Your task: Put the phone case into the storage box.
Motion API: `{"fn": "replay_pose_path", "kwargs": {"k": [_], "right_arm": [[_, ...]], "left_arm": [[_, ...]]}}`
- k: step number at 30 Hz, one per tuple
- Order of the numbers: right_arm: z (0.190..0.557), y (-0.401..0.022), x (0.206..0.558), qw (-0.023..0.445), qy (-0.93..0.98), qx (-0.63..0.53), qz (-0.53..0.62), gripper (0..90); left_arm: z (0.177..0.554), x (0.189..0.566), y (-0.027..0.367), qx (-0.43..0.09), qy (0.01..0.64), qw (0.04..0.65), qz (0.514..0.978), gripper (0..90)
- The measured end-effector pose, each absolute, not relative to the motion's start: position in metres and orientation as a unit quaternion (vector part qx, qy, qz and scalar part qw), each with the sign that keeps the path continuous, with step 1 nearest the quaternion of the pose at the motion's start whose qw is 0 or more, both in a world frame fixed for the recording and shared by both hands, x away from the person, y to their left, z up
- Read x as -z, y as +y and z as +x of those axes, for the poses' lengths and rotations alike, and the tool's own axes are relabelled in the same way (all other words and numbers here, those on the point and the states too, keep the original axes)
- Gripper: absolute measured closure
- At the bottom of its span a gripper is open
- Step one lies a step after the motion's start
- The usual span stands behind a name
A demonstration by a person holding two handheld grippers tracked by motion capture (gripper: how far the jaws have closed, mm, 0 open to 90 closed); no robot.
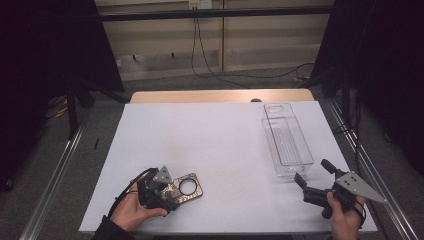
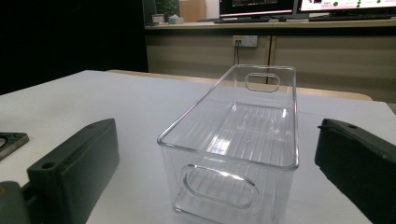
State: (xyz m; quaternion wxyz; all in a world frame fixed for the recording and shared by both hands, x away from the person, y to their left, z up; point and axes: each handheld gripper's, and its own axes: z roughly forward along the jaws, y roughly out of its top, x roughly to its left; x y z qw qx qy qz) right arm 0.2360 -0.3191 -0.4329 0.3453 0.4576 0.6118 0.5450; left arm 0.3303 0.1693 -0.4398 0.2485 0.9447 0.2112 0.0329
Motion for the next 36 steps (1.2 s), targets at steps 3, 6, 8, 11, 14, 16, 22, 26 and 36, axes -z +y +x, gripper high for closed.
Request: {"fn": "replay_pose_path", "kwargs": {"k": [3,6,8,11,14,16,22,26,36], "right_arm": [[0.236,-0.319,0.433,0.345,0.612,-0.545,0.458,0.0],[0.236,-0.319,0.433,0.345,0.612,-0.545,0.458,0.0],[0.236,-0.319,0.433,0.344,0.612,-0.545,0.458,0.0],[0.236,-0.319,0.433,0.342,0.614,-0.544,0.458,0.0],[0.236,-0.319,0.433,0.342,0.614,-0.544,0.458,0.0],[0.236,-0.319,0.433,0.343,0.614,-0.544,0.458,0.0],[0.237,-0.318,0.433,0.342,0.614,-0.543,0.458,0.0],[0.236,-0.318,0.433,0.343,0.614,-0.544,0.458,0.0],[0.236,-0.318,0.433,0.343,0.614,-0.544,0.458,0.0]], "left_arm": [[0.331,0.439,0.168,-0.032,0.211,0.243,0.946,8.9],[0.330,0.439,0.167,-0.033,0.216,0.245,0.945,9.2],[0.329,0.438,0.168,-0.033,0.209,0.244,0.946,11.5],[0.329,0.438,0.168,-0.033,0.211,0.246,0.945,12.1],[0.328,0.438,0.169,-0.036,0.214,0.248,0.944,12.3],[0.327,0.438,0.170,-0.036,0.216,0.252,0.943,12.4],[0.327,0.439,0.172,-0.037,0.231,0.269,0.934,12.4],[0.327,0.439,0.173,-0.036,0.239,0.279,0.929,12.4],[0.328,0.433,0.179,-0.068,0.248,0.349,0.901,12.4]]}}
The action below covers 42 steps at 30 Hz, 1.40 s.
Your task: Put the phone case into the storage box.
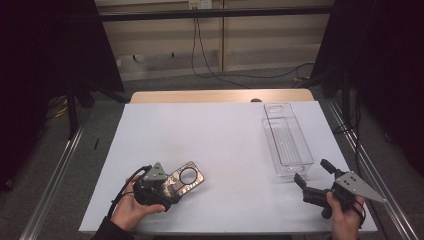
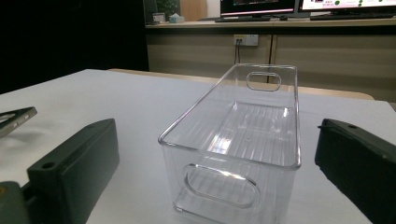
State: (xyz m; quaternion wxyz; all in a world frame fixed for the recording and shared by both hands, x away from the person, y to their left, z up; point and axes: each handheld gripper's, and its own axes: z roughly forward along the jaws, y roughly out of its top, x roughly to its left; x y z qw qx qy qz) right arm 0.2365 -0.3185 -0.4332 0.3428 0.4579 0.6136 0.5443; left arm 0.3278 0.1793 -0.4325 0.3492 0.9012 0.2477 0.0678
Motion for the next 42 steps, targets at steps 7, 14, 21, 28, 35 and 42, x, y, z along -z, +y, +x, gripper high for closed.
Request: {"fn": "replay_pose_path", "kwargs": {"k": [7,14,21,28,35,42], "right_arm": [[0.236,-0.319,0.433,0.343,0.614,-0.544,0.458,0.0],[0.237,-0.318,0.433,0.343,0.614,-0.544,0.457,0.0],[0.237,-0.318,0.433,0.343,0.615,-0.543,0.457,0.0],[0.237,-0.319,0.434,0.341,0.619,-0.541,0.456,0.0],[0.236,-0.318,0.433,0.338,0.624,-0.542,0.450,0.0],[0.236,-0.317,0.433,0.326,0.627,-0.551,0.444,0.0]], "left_arm": [[0.330,0.425,0.186,-0.076,0.262,0.396,0.877,12.4],[0.331,0.421,0.184,-0.083,0.260,0.426,0.862,12.4],[0.330,0.417,0.183,-0.103,0.258,0.452,0.847,12.3],[0.329,0.413,0.186,-0.122,0.255,0.493,0.823,12.3],[0.328,0.410,0.179,-0.125,0.233,0.529,0.806,12.3],[0.330,0.409,0.168,-0.122,0.226,0.547,0.797,12.3]]}}
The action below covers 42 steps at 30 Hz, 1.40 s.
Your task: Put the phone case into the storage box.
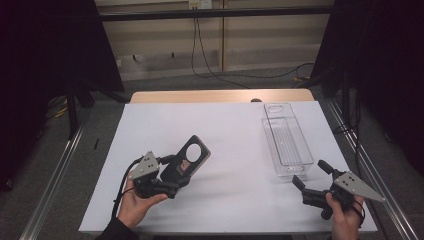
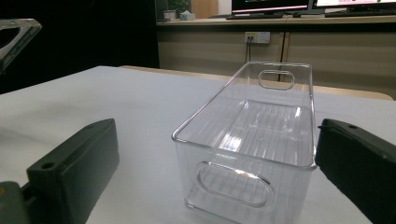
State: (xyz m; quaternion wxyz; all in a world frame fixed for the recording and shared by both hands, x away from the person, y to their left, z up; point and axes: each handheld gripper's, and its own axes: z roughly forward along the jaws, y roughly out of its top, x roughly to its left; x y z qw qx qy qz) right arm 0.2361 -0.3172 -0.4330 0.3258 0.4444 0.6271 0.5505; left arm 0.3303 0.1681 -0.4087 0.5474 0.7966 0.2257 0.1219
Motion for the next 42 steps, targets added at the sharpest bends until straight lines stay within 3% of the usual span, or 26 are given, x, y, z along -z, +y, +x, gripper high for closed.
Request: {"fn": "replay_pose_path", "kwargs": {"k": [29,42], "right_arm": [[0.251,-0.286,0.417,0.263,0.651,-0.595,0.391,0.0],[0.256,-0.250,0.412,0.221,0.677,-0.614,0.339,0.0]], "left_arm": [[0.339,0.406,0.123,-0.076,0.187,0.588,0.783,12.3],[0.322,0.404,0.130,-0.066,0.153,0.597,0.785,12.3]]}}
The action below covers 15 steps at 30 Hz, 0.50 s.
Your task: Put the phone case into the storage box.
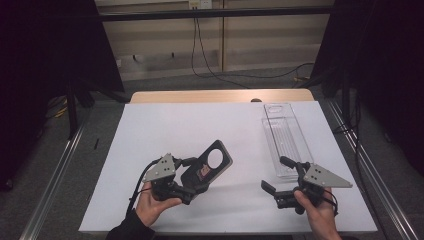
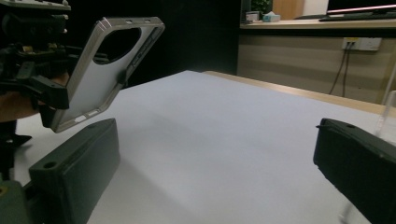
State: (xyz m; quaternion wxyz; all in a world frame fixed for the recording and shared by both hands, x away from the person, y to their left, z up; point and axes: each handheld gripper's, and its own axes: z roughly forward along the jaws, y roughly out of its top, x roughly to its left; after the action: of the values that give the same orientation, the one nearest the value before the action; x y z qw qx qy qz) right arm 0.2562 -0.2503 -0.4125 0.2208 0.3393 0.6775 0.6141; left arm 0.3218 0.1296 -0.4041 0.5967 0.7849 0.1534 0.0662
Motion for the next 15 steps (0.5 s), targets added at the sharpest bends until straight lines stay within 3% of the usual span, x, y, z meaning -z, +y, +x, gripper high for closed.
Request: {"fn": "replay_pose_path", "kwargs": {"k": [15], "right_arm": [[0.269,-0.222,0.404,0.182,0.703,-0.631,0.275,0.0]], "left_arm": [[0.320,0.405,0.129,-0.043,0.139,0.598,0.788,12.3]]}}
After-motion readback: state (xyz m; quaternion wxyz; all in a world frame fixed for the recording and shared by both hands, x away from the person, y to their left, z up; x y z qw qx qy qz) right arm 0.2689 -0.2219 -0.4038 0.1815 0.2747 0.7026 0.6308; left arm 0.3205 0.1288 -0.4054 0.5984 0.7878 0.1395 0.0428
